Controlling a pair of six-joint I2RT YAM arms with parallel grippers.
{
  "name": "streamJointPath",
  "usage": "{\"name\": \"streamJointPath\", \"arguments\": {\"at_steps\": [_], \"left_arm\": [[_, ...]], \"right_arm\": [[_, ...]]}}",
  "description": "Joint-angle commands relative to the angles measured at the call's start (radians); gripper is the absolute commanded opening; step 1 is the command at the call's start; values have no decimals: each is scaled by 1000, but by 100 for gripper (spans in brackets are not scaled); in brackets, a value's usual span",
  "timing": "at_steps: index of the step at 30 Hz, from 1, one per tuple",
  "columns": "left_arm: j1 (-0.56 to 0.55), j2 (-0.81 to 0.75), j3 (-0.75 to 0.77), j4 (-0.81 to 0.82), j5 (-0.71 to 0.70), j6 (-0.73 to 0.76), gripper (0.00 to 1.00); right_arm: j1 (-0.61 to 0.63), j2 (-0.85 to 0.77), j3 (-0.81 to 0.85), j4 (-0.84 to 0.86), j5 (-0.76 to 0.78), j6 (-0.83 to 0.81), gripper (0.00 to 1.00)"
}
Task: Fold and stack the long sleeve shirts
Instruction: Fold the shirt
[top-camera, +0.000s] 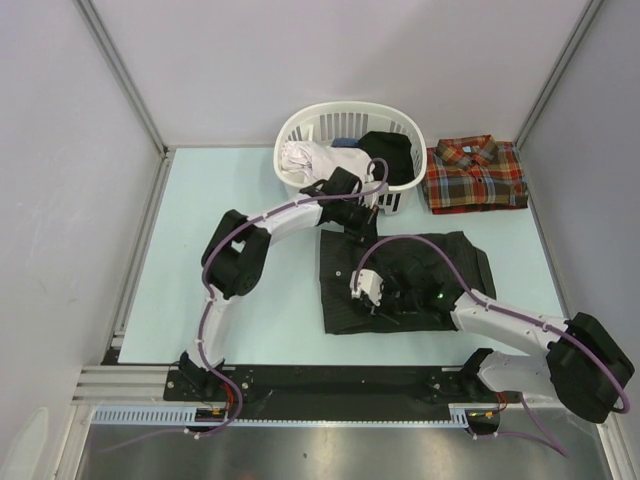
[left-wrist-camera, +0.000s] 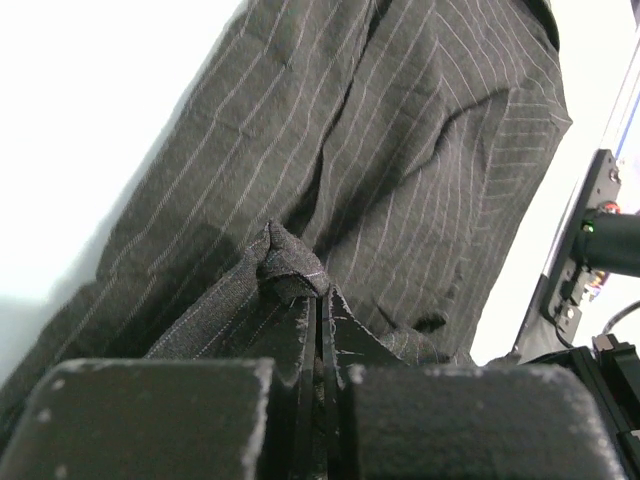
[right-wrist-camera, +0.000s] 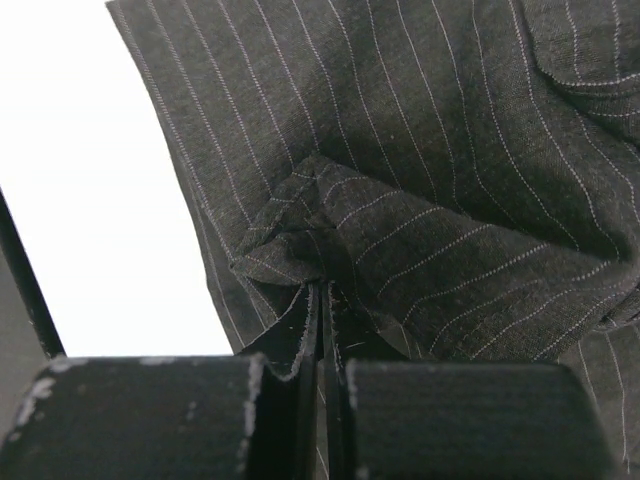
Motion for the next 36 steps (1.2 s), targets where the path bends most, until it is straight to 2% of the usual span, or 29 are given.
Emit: {"name": "streamJointPath", "arguments": {"at_steps": [1, 11, 22, 24, 26, 27, 28, 31, 34, 36], "left_arm": [[-27, 44, 36, -5, -11, -18, 0], [-68, 19, 61, 5, -15, -13, 0], [-94, 88, 62, 24, -40, -42, 1], [-94, 93, 62, 22, -63, -39, 7], [-90, 72, 59, 27, -86, -33, 21], [-87, 58, 58, 34, -86, -30, 27], [-83, 41, 58, 44, -86, -16, 40], [-67, -51, 59, 42, -63, 31, 56], [-33, -163, 33, 2, -28, 119, 82], [4, -223, 1, -31, -8, 157, 85]], "right_arm": [[-39, 13, 11, -57, -30, -28, 0], [-52, -61, 21, -124, -22, -54, 0], [-106, -1, 54, -243, -55, -128, 0], [-106, -2, 55, -259, -53, -135, 0], [-114, -4, 61, -273, -39, -143, 10], [-117, -9, 73, -296, -35, -149, 15], [-132, -13, 81, -318, -36, -170, 30], [-190, -58, 126, -387, -39, -195, 56], [-259, -140, 185, -465, -84, -221, 69], [-330, -179, 218, -511, -116, -206, 74]]}}
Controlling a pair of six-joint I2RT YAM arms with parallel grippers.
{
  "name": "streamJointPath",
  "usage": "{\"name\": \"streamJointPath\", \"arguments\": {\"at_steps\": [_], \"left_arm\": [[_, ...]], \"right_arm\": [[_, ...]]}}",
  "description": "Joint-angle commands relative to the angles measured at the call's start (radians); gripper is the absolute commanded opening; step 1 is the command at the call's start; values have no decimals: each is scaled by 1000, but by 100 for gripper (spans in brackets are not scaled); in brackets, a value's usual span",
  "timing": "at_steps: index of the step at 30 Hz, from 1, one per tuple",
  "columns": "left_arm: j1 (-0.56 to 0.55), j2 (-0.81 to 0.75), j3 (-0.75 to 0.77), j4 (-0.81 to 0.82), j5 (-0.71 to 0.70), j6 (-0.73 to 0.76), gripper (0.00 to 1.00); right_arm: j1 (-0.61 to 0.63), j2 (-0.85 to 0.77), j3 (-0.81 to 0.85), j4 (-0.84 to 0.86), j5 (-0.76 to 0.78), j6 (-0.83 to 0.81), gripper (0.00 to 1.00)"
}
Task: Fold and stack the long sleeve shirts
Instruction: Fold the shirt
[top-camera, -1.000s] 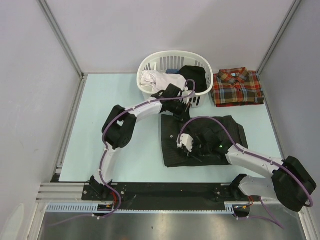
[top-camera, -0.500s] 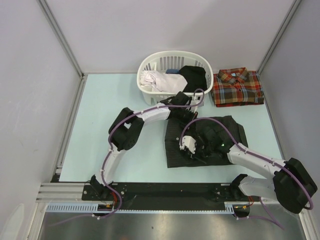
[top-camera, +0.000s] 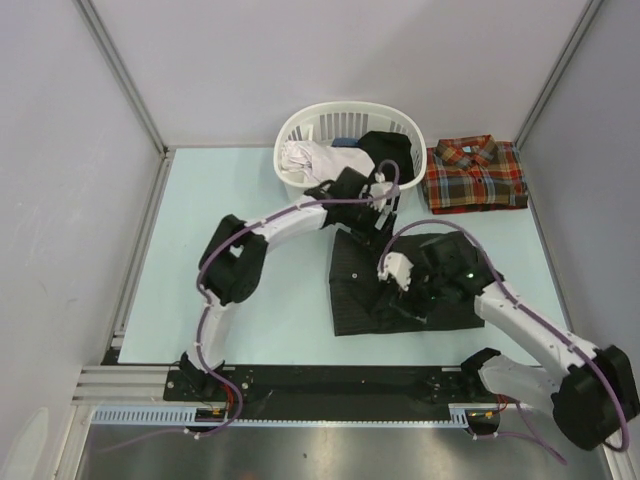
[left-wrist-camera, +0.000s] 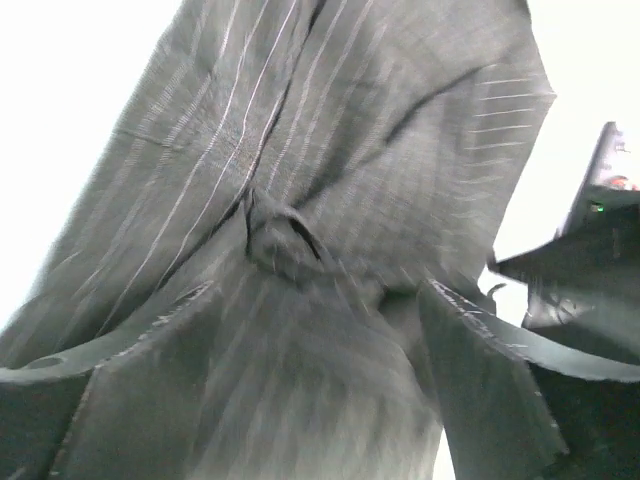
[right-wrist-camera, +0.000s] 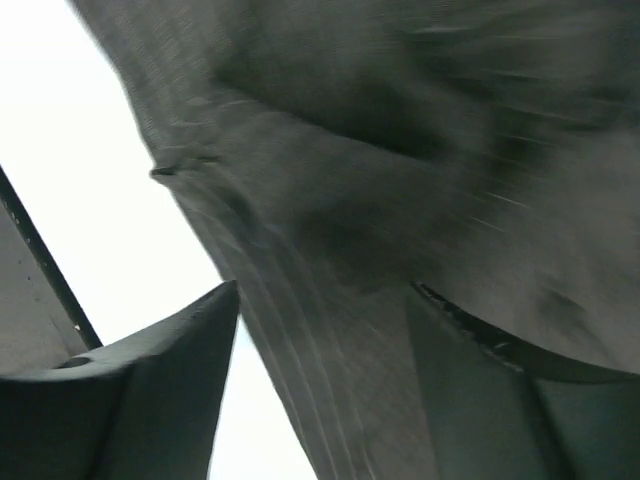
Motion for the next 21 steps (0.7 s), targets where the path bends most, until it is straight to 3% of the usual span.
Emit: {"name": "streamJointPath", "arguments": {"at_steps": [1, 2, 5, 9, 12, 16, 21], "left_arm": [[87, -268, -64, -34, 62, 137, 87], [123, -299, -90, -40, 66, 167, 94], [179, -382, -182, -81, 111, 288, 98], [195, -481, -303, -158, 117, 549, 98], [195, -522, -411, -153, 67, 753, 94], [193, -508, -481, -112, 16, 928, 84], [167, -482, -474, -62, -13, 1121, 82]], "right_arm": [[-114, -138, 129, -112, -66, -1, 77], [-156, -151, 141, -124, -75, 12, 79], [-205, -163, 161, -106, -71, 60, 80], [-274, -99, 167, -64, -40, 163, 70], [-283, 2, 204, -26, -54, 238, 55], [-306, 183, 284, -30, -25, 390, 52], [-360, 353, 351, -64, 26, 405, 49]]}}
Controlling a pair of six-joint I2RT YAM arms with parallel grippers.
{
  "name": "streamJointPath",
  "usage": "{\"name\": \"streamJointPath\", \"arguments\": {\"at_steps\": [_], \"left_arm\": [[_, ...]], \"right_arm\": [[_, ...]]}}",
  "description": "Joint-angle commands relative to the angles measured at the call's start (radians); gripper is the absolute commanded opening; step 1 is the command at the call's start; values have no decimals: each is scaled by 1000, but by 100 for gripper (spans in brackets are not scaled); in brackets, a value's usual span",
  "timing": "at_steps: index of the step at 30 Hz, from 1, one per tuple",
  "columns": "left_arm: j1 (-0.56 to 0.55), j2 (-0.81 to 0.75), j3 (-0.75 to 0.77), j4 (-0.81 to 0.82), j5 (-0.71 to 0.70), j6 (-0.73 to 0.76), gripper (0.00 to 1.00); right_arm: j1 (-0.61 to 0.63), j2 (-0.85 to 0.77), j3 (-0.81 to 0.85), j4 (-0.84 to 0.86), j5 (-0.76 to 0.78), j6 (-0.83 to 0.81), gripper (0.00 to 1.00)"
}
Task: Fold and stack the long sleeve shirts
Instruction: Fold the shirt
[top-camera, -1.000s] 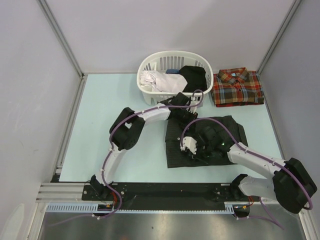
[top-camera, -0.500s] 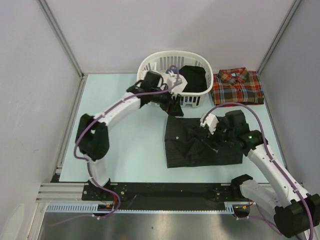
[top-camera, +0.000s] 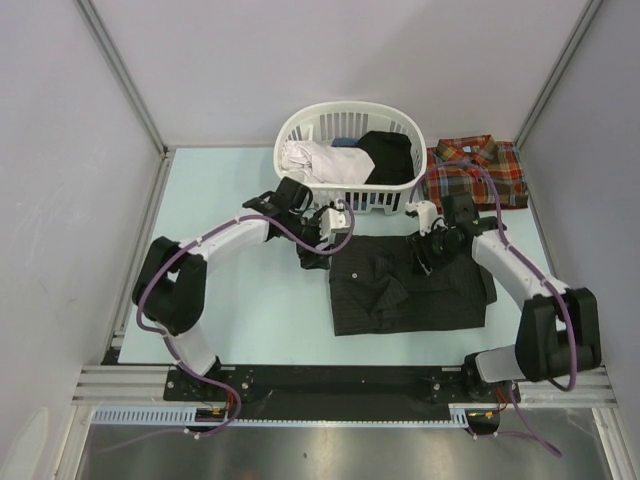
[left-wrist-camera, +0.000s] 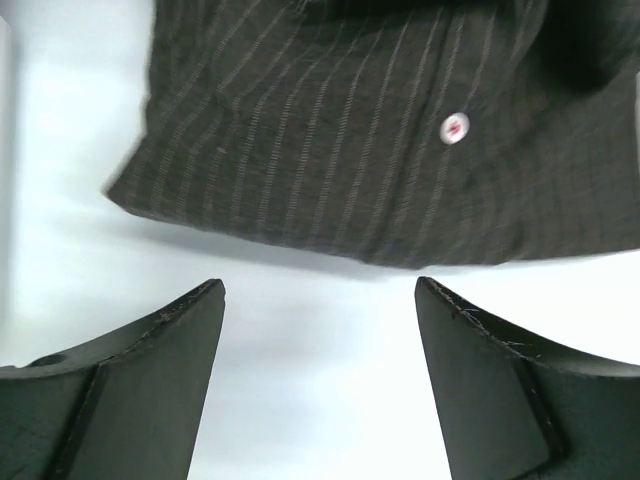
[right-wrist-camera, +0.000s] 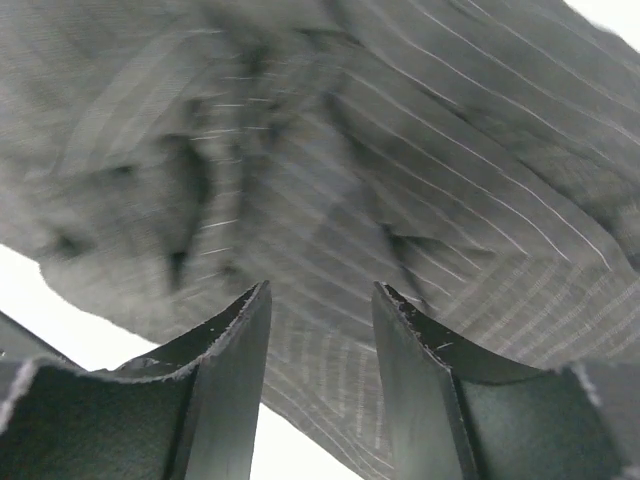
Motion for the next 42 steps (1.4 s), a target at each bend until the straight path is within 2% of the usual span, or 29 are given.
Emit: {"name": "streamJointPath", "arguments": {"at_steps": [1, 7, 11, 14, 17, 18, 20, 21, 24, 26, 31, 37, 40, 42], "left_arm": [[-32, -9, -16, 83, -35, 344, 82], [-76, -16, -122, 200, -46, 596, 81], [-98, 15, -154, 246, -48, 708, 81], [-118, 20, -180, 257, -48, 789, 76], [-144, 9, -214, 251, -48, 822, 65], [-150, 6, -224, 239, -46, 831, 55], [-162, -6, -237, 205, -54, 837, 47], [-167, -12, -249, 188, -57, 843, 39], [-185, -49, -283, 139, -55, 839, 22], [-207, -77, -298, 91, -45, 820, 16], [-291, -190, -352, -43, 6, 731, 10], [-424, -351, -439, -142, 81, 563, 9], [-500, -410, -488, -119, 87, 468, 13], [-533, -422, -501, -82, 90, 363, 24]], "right_arm": [[-31, 96, 65, -8, 66, 71, 49], [-33, 251, 114, -14, 124, 101, 43], [-25, 282, 111, -8, 137, 109, 41], [-4, 286, 96, 9, 157, 101, 41], [30, 285, 70, 43, 176, 86, 40], [54, 285, 61, 52, 184, 78, 40], [82, 282, 41, 80, 209, 52, 40], [113, 279, 32, 87, 216, 42, 40], [156, 277, 6, 126, 246, 6, 40], [196, 280, -2, 146, 256, -11, 40], [268, 285, -8, 166, 220, -35, 40], [383, 286, -11, 209, 114, -83, 41], [459, 327, 22, 229, 62, -90, 42], [504, 349, 44, 233, 23, -100, 43]]}}
